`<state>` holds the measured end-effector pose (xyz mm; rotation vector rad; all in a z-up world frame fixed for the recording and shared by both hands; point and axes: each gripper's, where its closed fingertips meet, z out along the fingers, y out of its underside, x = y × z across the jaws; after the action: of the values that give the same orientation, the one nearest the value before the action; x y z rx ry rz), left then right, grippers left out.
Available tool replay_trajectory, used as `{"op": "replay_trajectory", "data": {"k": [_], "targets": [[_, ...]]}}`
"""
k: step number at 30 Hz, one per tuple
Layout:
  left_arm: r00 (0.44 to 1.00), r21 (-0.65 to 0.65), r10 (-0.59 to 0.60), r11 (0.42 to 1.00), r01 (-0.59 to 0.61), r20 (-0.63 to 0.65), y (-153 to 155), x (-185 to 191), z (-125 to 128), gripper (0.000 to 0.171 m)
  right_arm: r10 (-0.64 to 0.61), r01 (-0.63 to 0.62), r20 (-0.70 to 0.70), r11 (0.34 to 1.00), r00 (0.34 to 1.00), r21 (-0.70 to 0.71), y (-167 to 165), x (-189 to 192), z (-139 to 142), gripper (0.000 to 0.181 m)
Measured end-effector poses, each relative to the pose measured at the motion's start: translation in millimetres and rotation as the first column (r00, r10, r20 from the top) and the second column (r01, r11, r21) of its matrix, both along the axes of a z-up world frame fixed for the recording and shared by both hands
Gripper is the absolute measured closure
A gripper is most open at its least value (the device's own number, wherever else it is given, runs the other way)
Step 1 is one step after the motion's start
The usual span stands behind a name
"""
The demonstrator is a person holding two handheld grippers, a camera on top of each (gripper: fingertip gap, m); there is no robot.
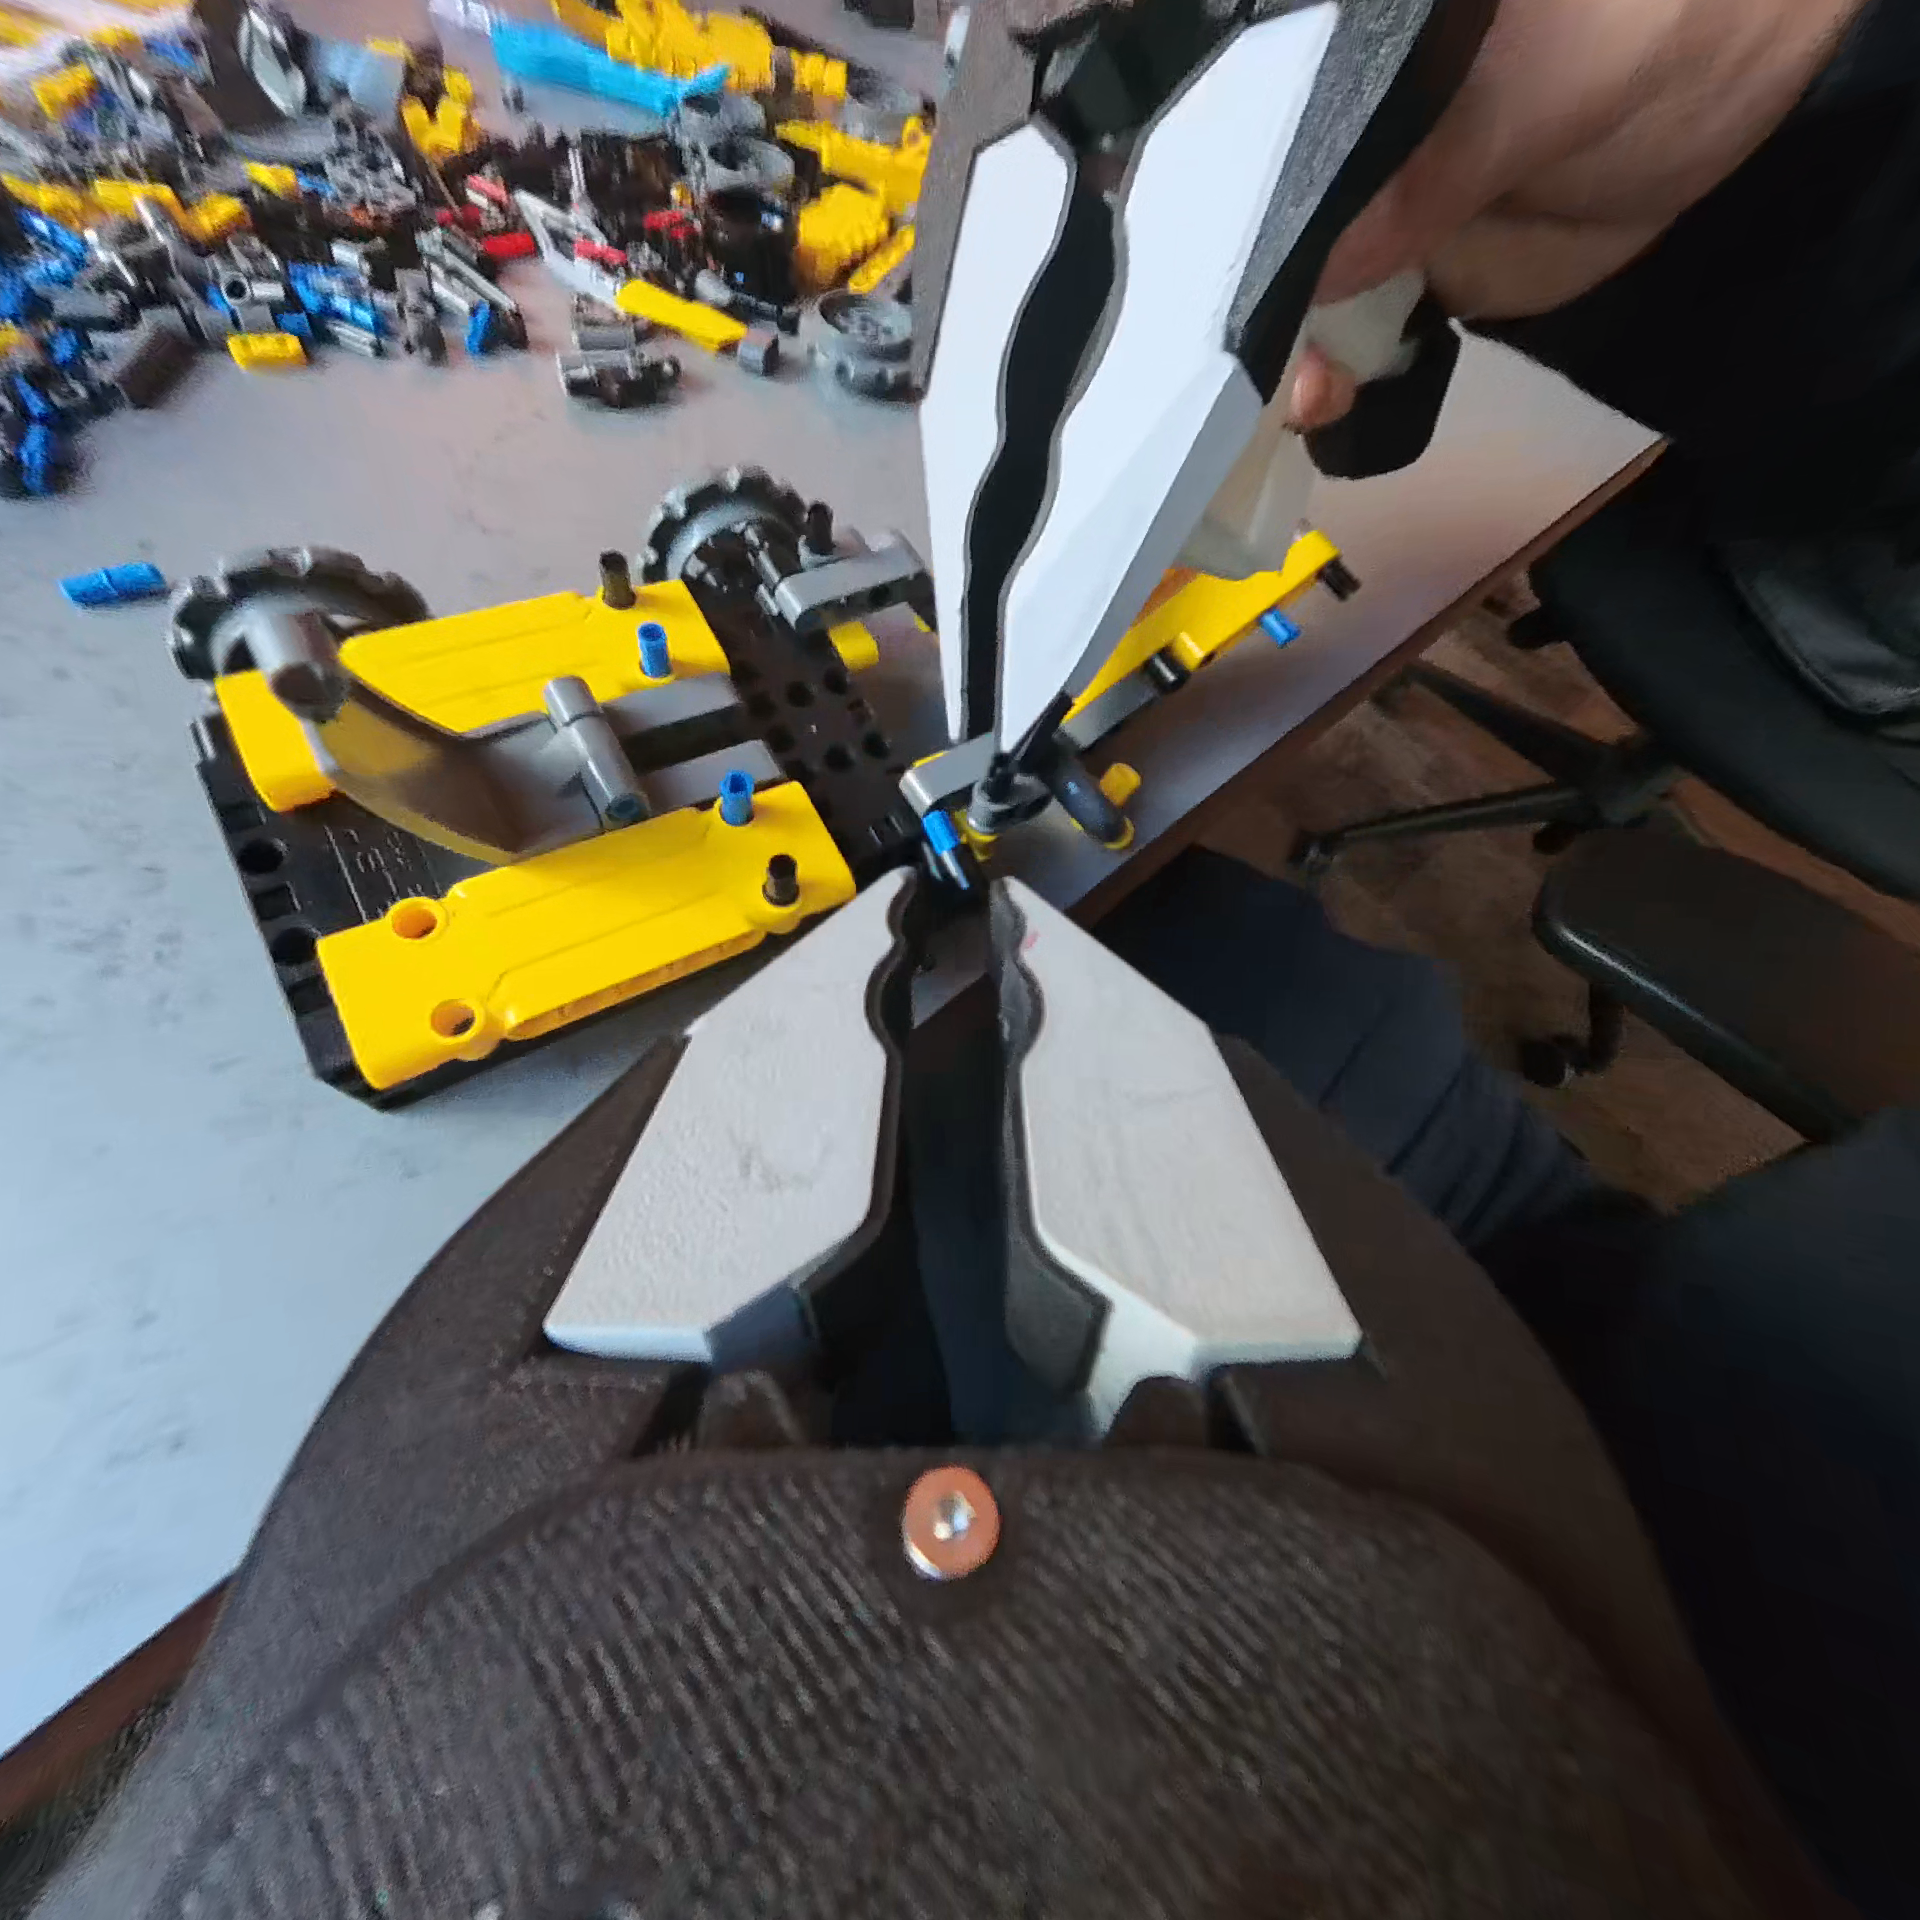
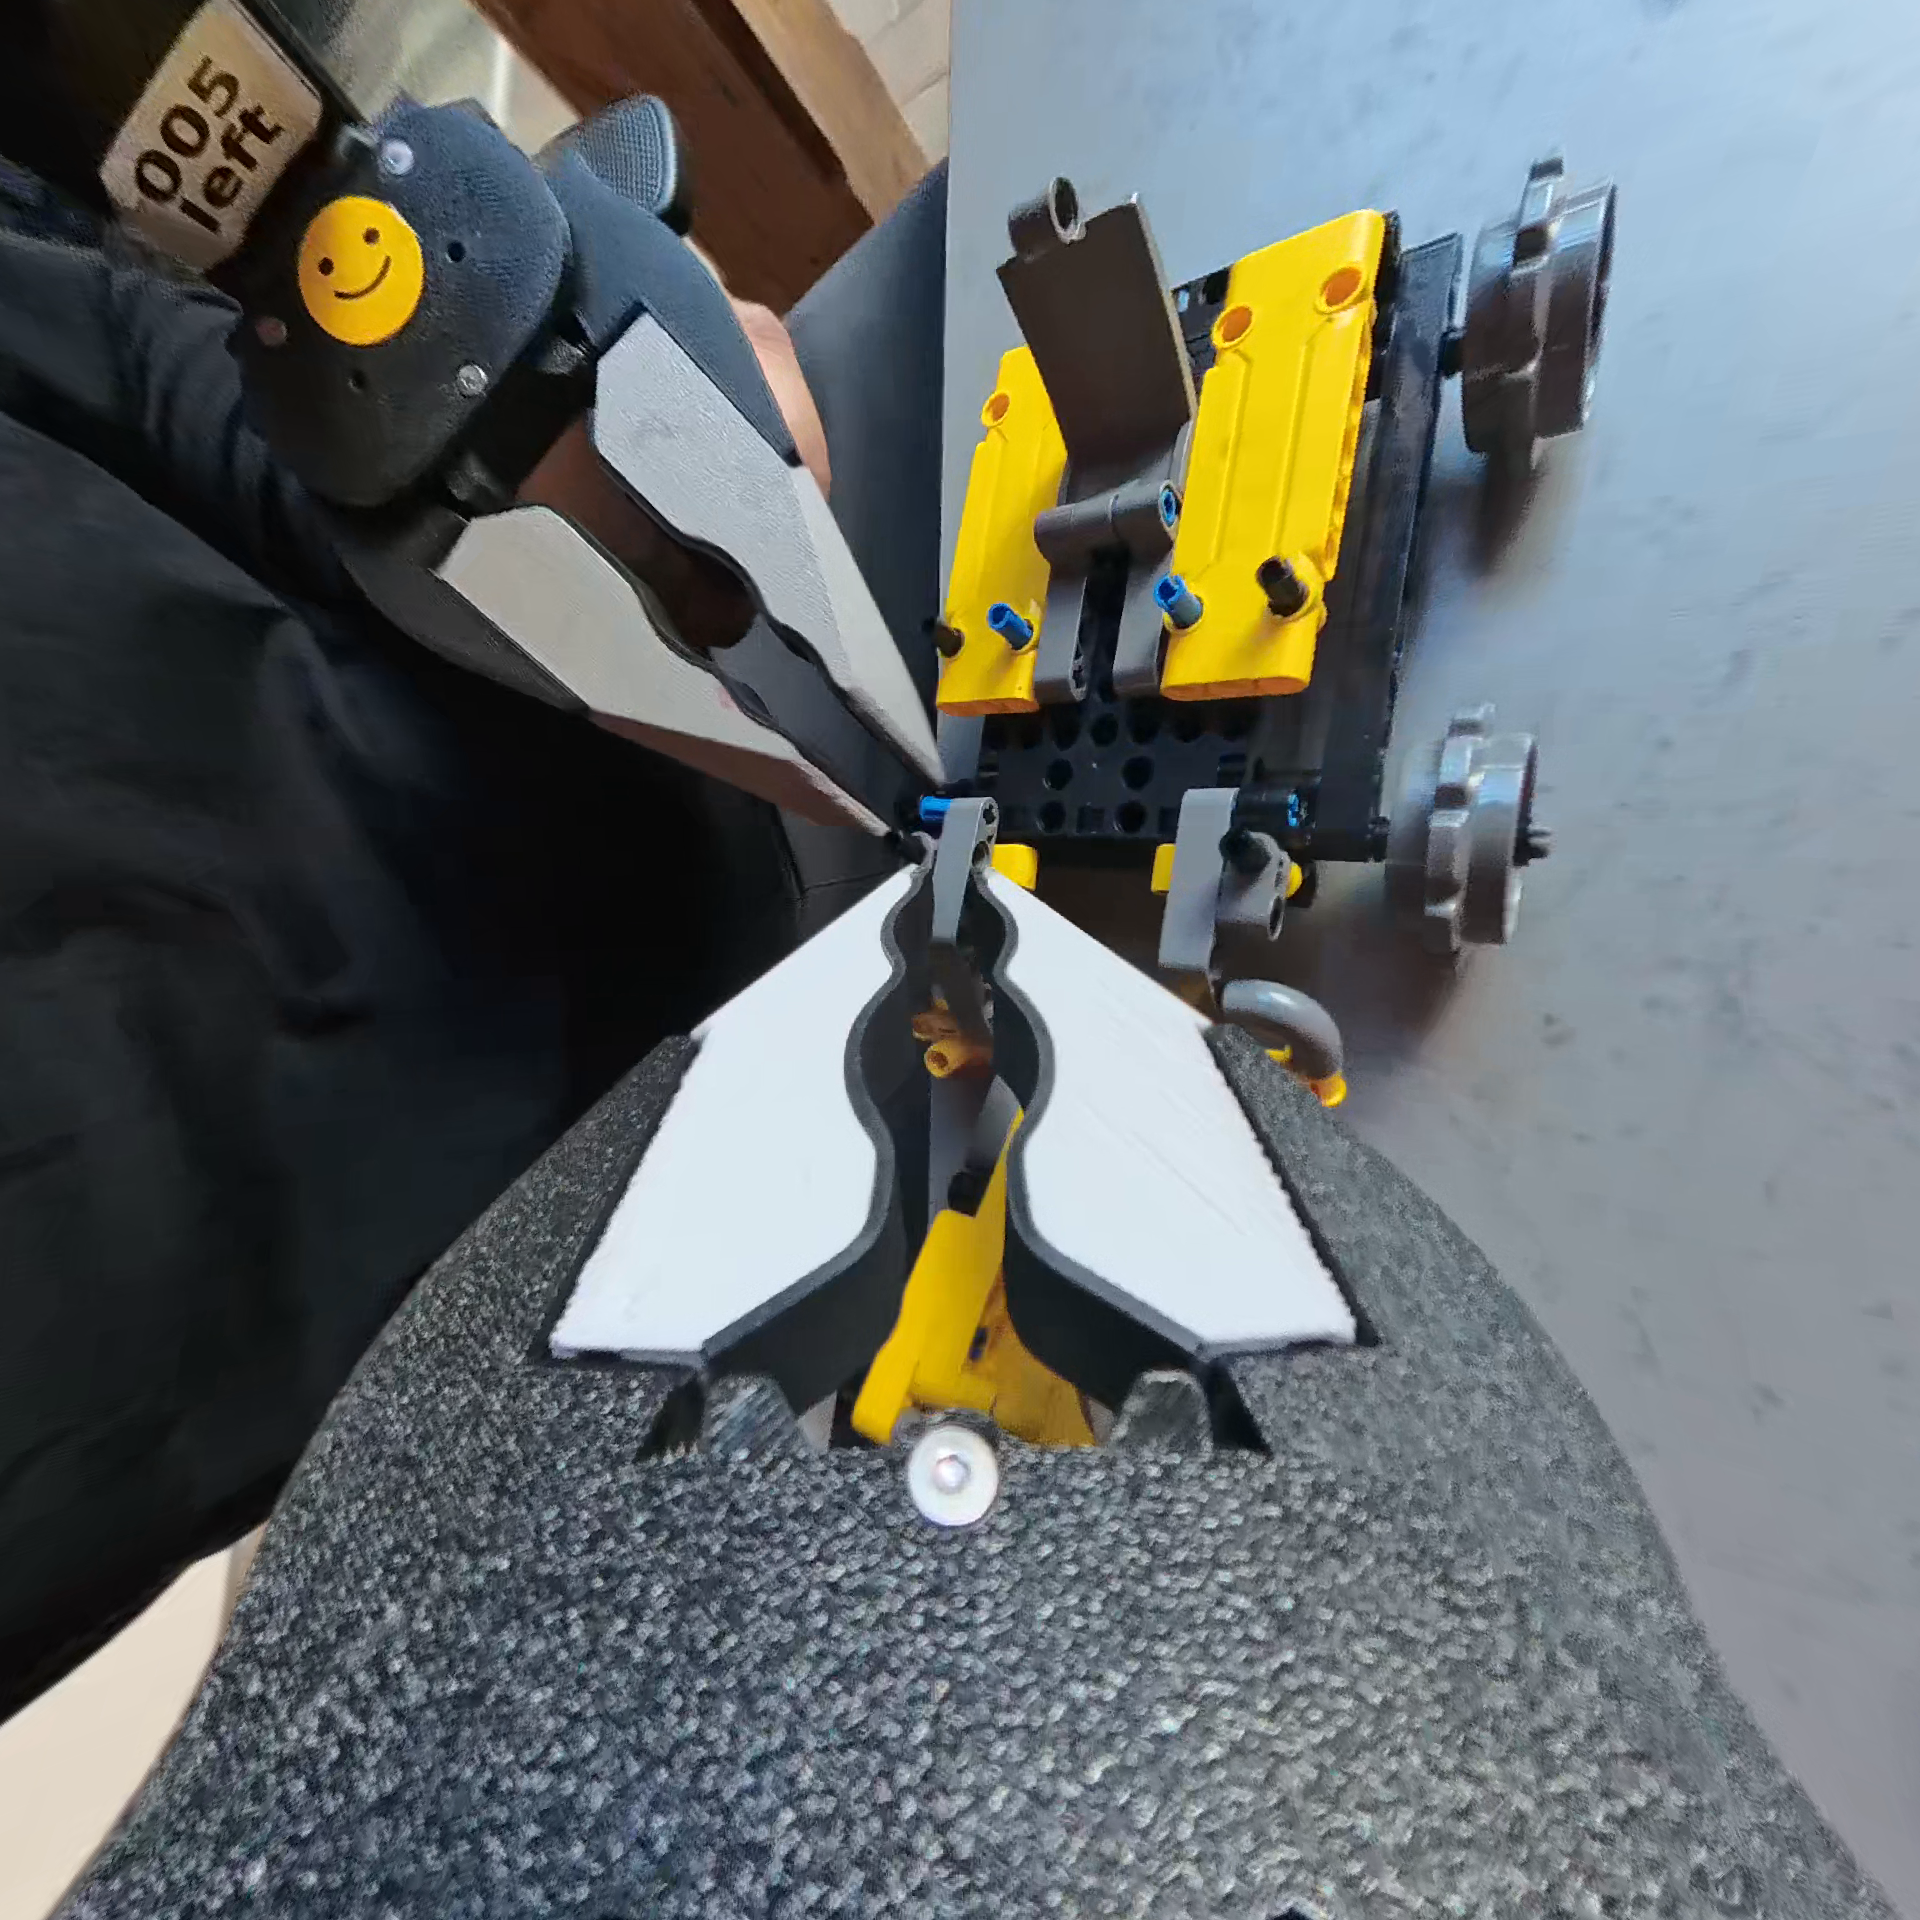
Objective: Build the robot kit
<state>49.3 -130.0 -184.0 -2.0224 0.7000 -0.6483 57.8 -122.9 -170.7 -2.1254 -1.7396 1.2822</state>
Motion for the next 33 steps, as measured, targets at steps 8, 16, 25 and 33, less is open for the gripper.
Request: {"op": "replay_trajectory", "data": {"k": [8,16,25,33], "targets": [[1.0,0.039,0.008,0.999,-0.007,-0.022,-1.8,-6.9,1.2,0.164,0.001,0.0,0.008,0.999,1.0,-0.045,-3.6,-9.6,-0.8,0.175],[0.999,0.054,-0.016,0.998,0.018,-0.046,-1.4,-6.3,0.9,0.164,-0.039,0.041,0.016,0.996,0.999,-0.082,-2.5,-13.0,-1.3,0.178],[0.999,0.095,-0.001,0.995,0.005,-0.044,-0.4,-7.0,1.0,0.164,0.0,0.003,0.058,0.998,0.998,-0.056,-3.6,-15.5,-1.7,0.179],[0.997,0.097,-0.053,0.994,0.059,-0.064,-1.8,-6.9,-0.3,0.164,0.151,-0.149,0.053,0.988,0.987,-0.041,-5.3,-15.6,-2.1,0.179]]}}
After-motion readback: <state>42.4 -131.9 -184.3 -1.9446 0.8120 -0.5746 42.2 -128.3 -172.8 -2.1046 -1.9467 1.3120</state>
